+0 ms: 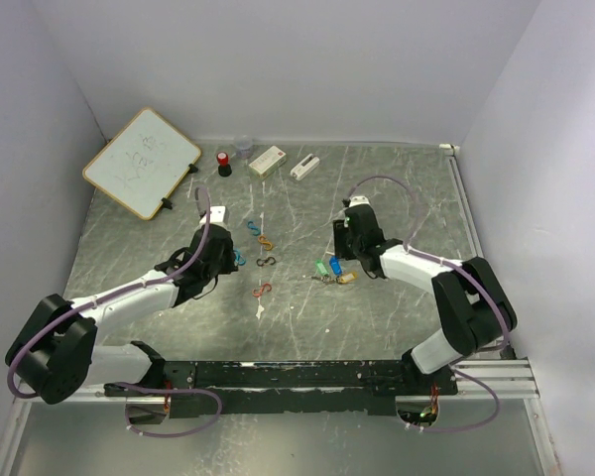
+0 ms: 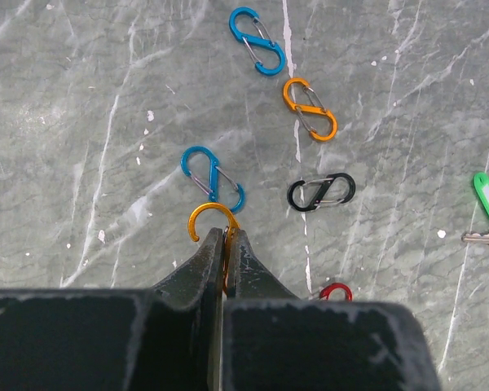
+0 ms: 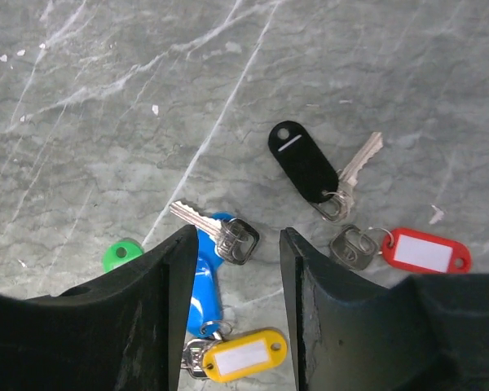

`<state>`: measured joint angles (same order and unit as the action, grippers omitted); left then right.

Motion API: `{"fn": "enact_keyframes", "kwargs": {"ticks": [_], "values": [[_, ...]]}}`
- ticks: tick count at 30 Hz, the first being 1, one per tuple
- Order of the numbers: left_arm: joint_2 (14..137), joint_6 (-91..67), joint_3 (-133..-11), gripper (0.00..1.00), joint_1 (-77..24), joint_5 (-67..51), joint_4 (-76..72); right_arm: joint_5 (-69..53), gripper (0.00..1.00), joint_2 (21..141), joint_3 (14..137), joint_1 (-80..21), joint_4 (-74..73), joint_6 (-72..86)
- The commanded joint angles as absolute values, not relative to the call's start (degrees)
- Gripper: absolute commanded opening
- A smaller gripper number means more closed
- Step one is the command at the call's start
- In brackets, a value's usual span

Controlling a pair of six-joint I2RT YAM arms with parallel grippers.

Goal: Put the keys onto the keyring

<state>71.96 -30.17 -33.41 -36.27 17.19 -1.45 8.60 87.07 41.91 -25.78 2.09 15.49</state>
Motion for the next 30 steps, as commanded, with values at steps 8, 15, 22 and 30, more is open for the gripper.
{"fn": "enact_keyframes", "kwargs": {"ticks": [8,15,22,30], "values": [[73.0,-28.9,-35.1,0.07,-36.8,16.7,-2.7,11.2,0.42,91.6,44.5,-28.0,1.9,13.6],[73.1,-28.9,-34.9,0.07,-36.8,17.0,-2.7,12.7,0.36,92.9,44.9,-29.7,1.9,13.1],[73.6,-28.8,-35.0,0.07,-36.9,17.1,-2.7,13.8,0.32,93.5,45.2,-29.8,1.6,13.1],[73.8,-28.8,-34.8,0.07,-36.9,17.2,-2.7,15.6,0.31,93.2,45.2,-29.9,1.2,13.6]]}}
